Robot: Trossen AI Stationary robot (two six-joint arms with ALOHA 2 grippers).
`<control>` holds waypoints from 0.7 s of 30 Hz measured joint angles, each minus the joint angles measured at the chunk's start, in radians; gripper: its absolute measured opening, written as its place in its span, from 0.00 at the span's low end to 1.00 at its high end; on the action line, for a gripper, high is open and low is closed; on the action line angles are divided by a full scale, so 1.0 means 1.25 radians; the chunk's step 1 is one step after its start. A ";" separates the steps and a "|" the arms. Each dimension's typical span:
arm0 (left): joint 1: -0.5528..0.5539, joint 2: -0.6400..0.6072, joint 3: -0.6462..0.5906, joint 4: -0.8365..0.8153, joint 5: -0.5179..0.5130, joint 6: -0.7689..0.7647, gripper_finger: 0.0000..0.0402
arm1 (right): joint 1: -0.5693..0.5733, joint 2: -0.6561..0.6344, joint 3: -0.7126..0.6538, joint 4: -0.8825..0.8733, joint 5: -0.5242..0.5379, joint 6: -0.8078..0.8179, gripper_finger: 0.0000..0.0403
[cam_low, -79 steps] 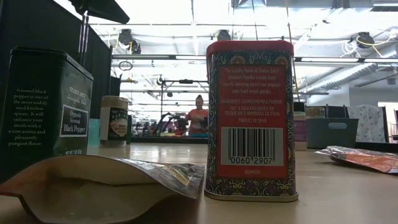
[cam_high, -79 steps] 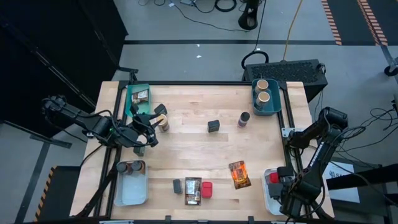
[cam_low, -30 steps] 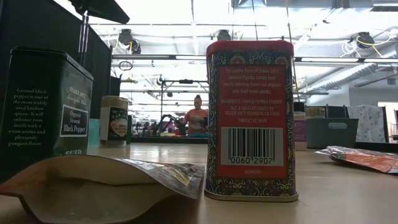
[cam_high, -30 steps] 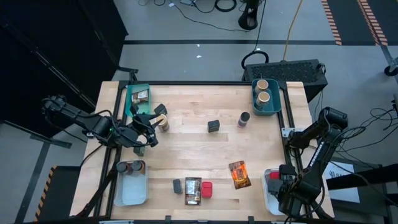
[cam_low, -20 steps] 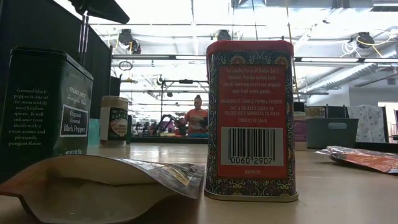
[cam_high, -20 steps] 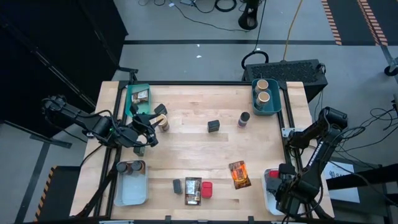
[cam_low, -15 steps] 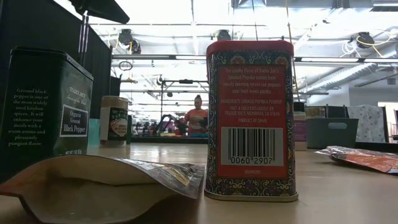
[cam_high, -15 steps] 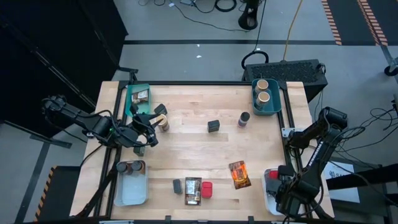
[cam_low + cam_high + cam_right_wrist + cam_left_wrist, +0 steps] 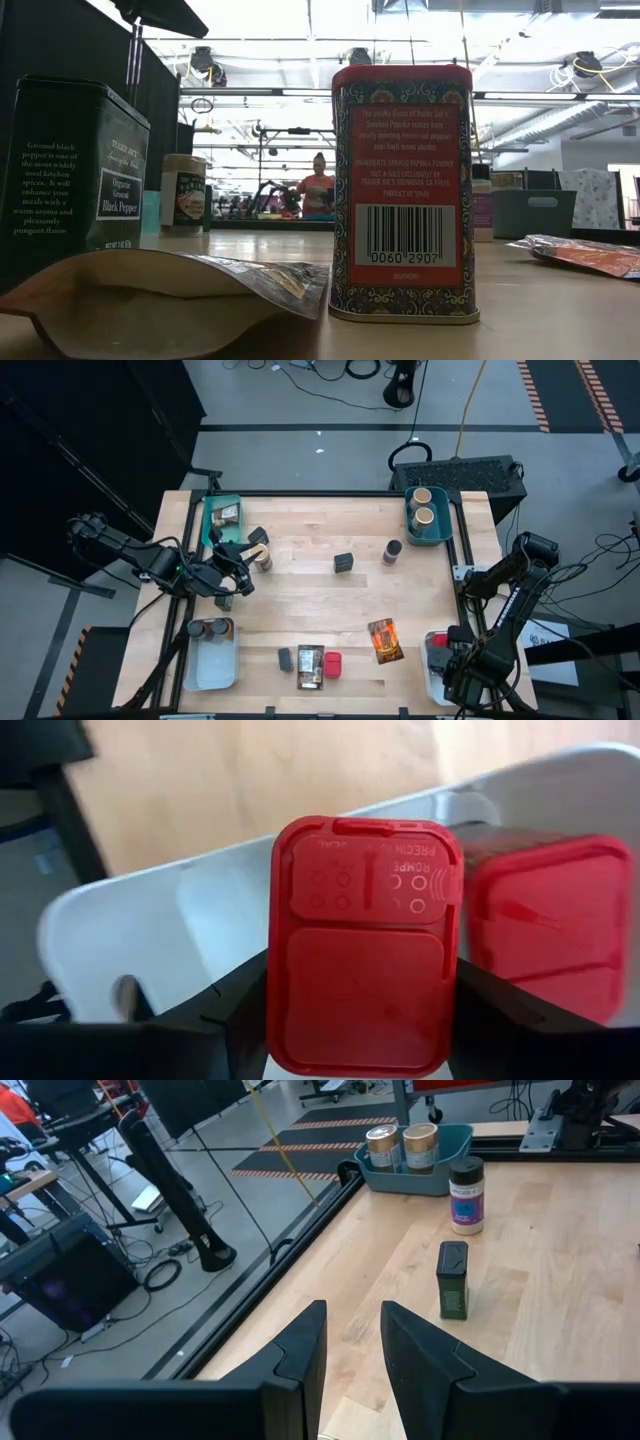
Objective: Sort spices by type
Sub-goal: Put the top red seasoning can into the white bin
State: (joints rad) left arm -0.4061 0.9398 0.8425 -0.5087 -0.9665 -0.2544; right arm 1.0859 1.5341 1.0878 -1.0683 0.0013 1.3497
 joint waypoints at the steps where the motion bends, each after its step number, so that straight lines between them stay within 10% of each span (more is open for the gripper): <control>1: 0.000 0.000 0.000 0.000 0.000 0.000 0.25 | 0.000 0.000 0.000 -0.001 0.000 0.001 0.57; 10: 0.000 0.000 0.000 0.000 0.000 0.000 0.25 | 0.000 0.000 0.000 0.010 0.057 -0.009 0.69; 21: 0.001 0.000 0.000 0.000 -0.005 0.000 0.25 | 0.000 -0.008 0.000 -0.025 -0.238 -0.064 0.68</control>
State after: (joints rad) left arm -0.4053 0.9397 0.8428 -0.5089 -0.9725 -0.2543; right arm 1.0863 1.5238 1.0882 -1.0995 -0.2959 1.2701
